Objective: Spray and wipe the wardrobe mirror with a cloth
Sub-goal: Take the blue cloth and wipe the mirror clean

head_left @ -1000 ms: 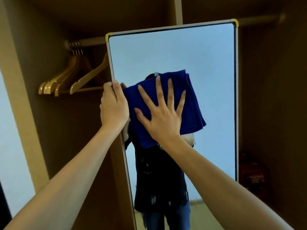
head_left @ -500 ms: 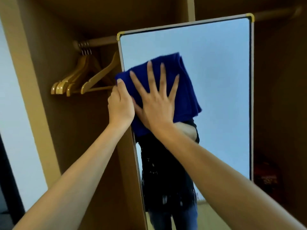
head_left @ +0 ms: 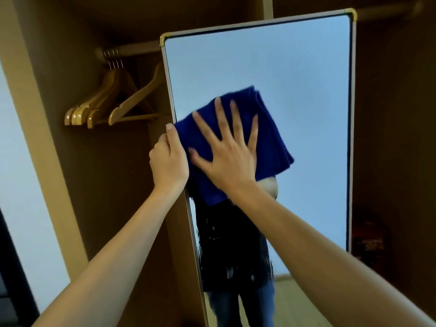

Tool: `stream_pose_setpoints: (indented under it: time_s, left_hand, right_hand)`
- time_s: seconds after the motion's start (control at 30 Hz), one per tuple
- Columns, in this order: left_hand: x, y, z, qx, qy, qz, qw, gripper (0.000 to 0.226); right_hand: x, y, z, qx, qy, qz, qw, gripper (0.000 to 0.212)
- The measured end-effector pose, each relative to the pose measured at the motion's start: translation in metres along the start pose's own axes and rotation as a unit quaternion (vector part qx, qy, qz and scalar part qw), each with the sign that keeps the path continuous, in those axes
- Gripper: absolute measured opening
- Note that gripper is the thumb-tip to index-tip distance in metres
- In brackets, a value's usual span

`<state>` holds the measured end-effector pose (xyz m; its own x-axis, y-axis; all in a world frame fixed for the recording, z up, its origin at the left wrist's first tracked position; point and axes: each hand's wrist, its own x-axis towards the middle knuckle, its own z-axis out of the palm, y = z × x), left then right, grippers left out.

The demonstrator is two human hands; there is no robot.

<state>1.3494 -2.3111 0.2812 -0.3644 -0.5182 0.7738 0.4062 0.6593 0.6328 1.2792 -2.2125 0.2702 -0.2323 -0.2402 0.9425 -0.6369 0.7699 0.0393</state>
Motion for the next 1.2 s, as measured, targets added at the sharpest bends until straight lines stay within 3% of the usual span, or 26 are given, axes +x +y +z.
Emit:
stream_pose_setpoints:
  time_s: [0.17, 0.37, 0.53, 0.77, 1.03, 1.2]
  left_hand:
    - [-0.015, -0.005, -0.003, -0.009, -0.003, -0.041, 0.999, 0.057]
    - [-0.021, 0.001, -0.005, -0.056, 0.014, -0.118, 0.991, 0.053]
    - [-0.021, -0.001, -0.004, -0.050, 0.025, -0.116, 0.992, 0.050]
    - [-0.021, -0.002, -0.004, -0.029, 0.030, -0.099, 0.994, 0.051]
    - [-0.016, -0.006, -0.005, -0.043, 0.025, -0.091, 0.995, 0.052]
    - [-0.018, -0.007, -0.002, -0.044, 0.048, -0.108, 0.992, 0.054]
  right_hand:
    - [0.010, -0.011, 0.000, -0.012, 0.016, 0.041, 0.999, 0.068]
    - [-0.077, -0.026, 0.032, -0.013, -0.039, -0.004, 0.999, 0.072]
    - [-0.126, -0.028, 0.045, -0.031, -0.063, -0.013, 0.997, 0.071]
    - [-0.113, -0.025, 0.038, -0.011, -0.052, -0.009, 0.999, 0.071]
    - [-0.028, -0.022, 0.013, -0.006, -0.018, 0.029, 0.999, 0.068]
    - [-0.062, -0.025, 0.026, -0.009, -0.026, -0.002, 1.000, 0.070]
